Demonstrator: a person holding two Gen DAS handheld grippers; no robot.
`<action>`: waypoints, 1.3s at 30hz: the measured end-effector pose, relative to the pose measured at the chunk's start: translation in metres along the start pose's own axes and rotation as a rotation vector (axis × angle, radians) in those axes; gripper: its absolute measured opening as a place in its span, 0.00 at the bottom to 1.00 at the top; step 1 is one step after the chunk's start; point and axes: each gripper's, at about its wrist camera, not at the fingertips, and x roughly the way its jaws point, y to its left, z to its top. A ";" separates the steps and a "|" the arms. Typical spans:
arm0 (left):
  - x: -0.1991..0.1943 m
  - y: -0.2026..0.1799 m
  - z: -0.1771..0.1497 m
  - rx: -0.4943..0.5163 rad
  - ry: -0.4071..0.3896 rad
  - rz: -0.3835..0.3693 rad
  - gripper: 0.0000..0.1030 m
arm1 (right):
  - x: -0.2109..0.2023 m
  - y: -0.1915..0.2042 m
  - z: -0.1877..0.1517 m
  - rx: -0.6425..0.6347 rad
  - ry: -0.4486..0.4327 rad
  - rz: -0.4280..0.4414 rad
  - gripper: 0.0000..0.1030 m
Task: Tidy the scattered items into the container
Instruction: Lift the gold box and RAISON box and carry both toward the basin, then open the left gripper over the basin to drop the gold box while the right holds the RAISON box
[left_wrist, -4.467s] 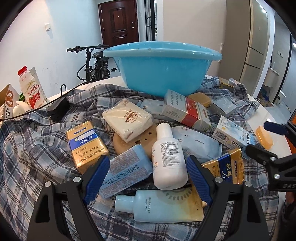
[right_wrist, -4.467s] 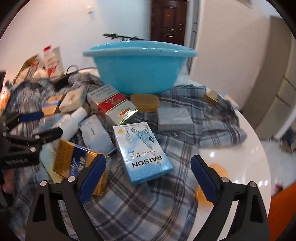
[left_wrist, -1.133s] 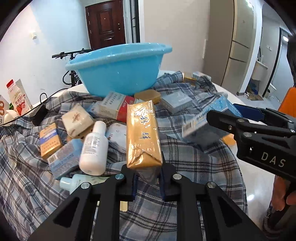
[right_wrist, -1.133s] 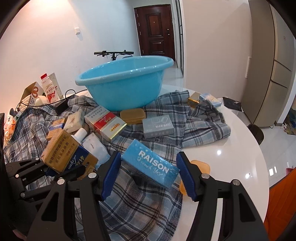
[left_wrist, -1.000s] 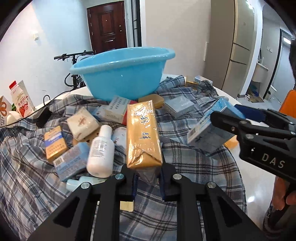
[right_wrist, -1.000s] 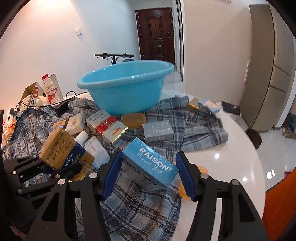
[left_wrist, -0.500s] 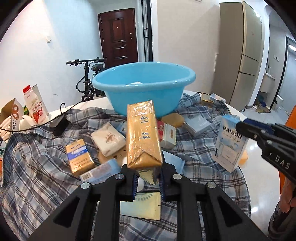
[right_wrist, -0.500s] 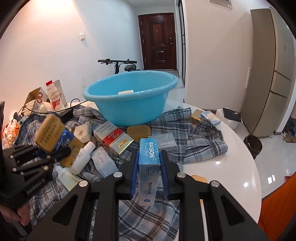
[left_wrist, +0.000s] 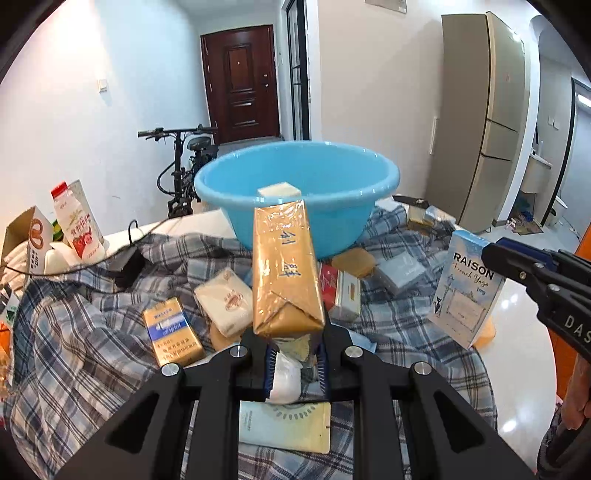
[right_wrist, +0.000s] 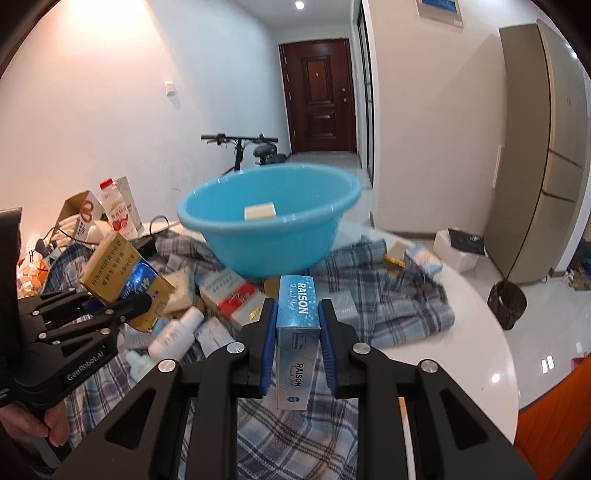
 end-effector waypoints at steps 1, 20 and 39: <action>-0.002 0.001 0.003 0.001 -0.008 0.003 0.19 | -0.002 0.001 0.005 -0.001 -0.010 0.002 0.20; -0.003 0.026 0.071 -0.021 -0.083 0.041 0.19 | -0.010 0.020 0.094 -0.021 -0.177 -0.005 0.20; 0.064 0.043 0.146 -0.024 -0.104 0.039 0.19 | 0.079 0.025 0.140 0.100 -0.183 -0.089 0.20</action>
